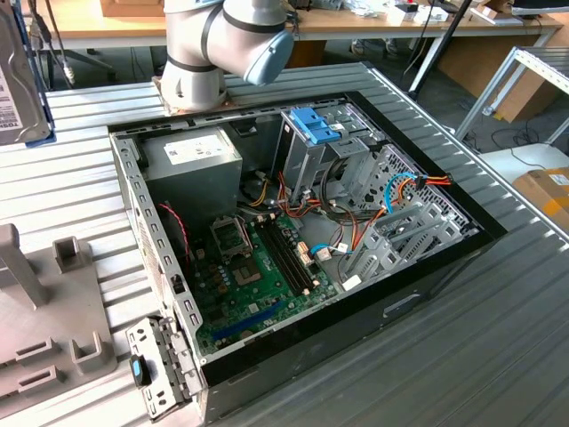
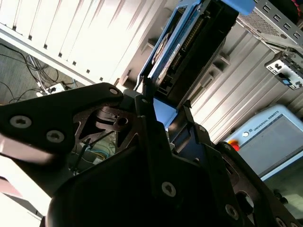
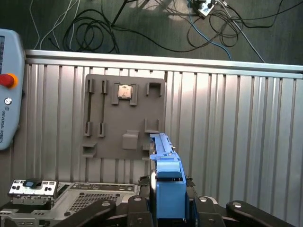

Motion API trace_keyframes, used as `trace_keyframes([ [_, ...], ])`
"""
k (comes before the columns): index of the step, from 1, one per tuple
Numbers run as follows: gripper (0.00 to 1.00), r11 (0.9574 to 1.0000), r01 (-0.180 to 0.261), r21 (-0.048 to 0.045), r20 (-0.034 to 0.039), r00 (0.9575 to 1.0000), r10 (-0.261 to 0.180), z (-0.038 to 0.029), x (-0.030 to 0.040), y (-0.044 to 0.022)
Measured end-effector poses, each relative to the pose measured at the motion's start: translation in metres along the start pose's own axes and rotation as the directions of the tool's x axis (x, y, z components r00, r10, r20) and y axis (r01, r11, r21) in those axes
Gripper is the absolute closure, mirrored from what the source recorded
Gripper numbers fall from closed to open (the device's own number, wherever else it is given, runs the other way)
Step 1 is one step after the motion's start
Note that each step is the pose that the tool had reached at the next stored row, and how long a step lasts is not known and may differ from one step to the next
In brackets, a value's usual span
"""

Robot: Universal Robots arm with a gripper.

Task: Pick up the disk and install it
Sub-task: 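Pick up the disk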

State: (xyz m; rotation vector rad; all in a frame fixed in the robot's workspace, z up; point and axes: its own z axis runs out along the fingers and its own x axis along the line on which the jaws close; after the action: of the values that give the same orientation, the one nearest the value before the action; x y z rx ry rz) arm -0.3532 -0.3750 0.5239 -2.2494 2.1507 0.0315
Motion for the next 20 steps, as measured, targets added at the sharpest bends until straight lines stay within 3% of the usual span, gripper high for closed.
trace_keyframes([
  [1,0.63,1.0,0.0,0.0,0.0,1.0,0.0,0.0,0.0003,-0.0074],
  [4,0.63,1.0,0.001,0.0,0.0,1.0,-0.001,0.0001,0.0009,-0.0202],
  [12,0.63,1.0,0.002,-0.0001,0.0,1.0,-0.002,0.0003,0.0018,-0.0455],
  [13,0.63,1.0,0.003,-0.0001,0.0,1.0,-0.003,0.0004,0.0024,-0.0584],
  [14,0.63,1.0,0.005,-0.0002,0.0,1.0,-0.005,0.0004,0.0031,-0.0765],
  [15,0.63,1.0,0.006,-0.0002,0.0,1.0,-0.006,0.0005,0.0035,-0.0869],
  [19,0.63,1.0,0.007,-0.0002,0.0,1.0,-0.007,0.0006,0.0039,-0.0982],
  [20,0.63,1.0,0.008,-0.0003,0.0,1.0,-0.008,0.0006,0.0042,-0.106],
])
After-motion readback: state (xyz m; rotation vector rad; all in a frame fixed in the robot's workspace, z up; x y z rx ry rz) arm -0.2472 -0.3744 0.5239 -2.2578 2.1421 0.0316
